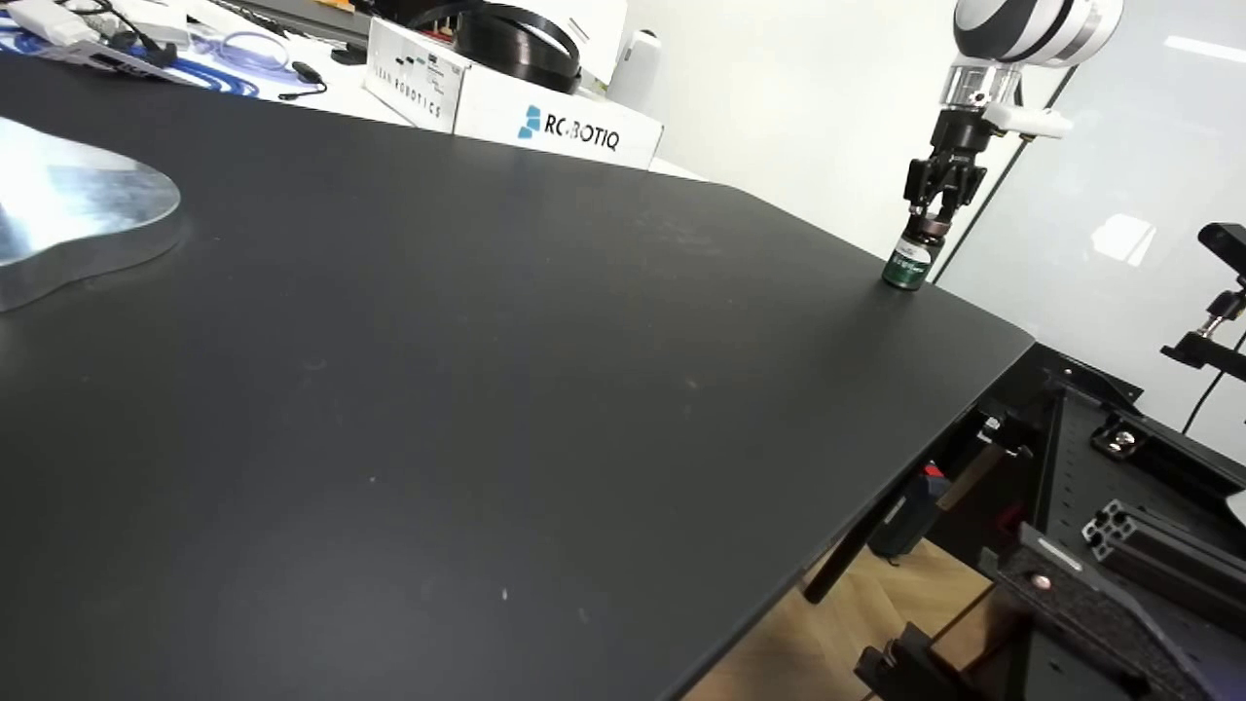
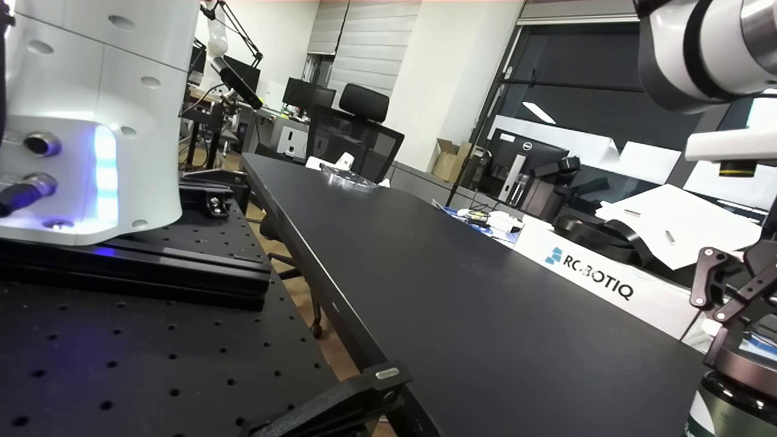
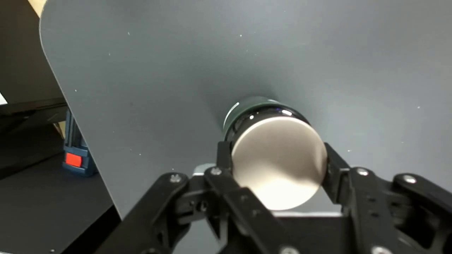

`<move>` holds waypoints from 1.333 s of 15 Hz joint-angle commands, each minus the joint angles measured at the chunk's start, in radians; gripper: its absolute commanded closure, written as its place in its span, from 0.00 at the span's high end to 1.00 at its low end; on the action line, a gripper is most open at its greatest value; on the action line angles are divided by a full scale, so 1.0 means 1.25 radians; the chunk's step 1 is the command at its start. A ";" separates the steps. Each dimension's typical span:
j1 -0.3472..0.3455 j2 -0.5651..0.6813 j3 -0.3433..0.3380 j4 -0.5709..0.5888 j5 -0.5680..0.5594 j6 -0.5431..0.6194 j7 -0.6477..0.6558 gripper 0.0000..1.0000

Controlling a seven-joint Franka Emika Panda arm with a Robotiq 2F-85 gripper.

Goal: Pick the bottle and move it to the right on the table

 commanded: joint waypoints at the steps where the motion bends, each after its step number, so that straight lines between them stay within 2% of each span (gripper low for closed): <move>1: 0.017 0.017 -0.028 0.034 0.005 -0.019 0.141 0.36; 3: 0.017 0.019 -0.031 0.050 0.024 -0.070 0.196 0.36; 6: -0.001 0.019 -0.010 0.074 0.089 -0.185 0.226 0.36; 8: -0.011 0.016 0.000 0.079 0.152 -0.210 0.237 0.36; 12: -0.011 0.016 -0.001 0.081 0.228 -0.198 0.264 0.36; 14: -0.010 0.017 -0.001 0.081 0.249 -0.194 0.268 0.36; 16: -0.014 0.019 0.004 0.089 0.241 -0.236 0.229 0.36; 17: -0.006 0.006 -0.002 0.058 0.235 -0.194 0.233 0.61; 20: -0.006 0.007 0.002 0.061 0.236 -0.212 0.232 0.61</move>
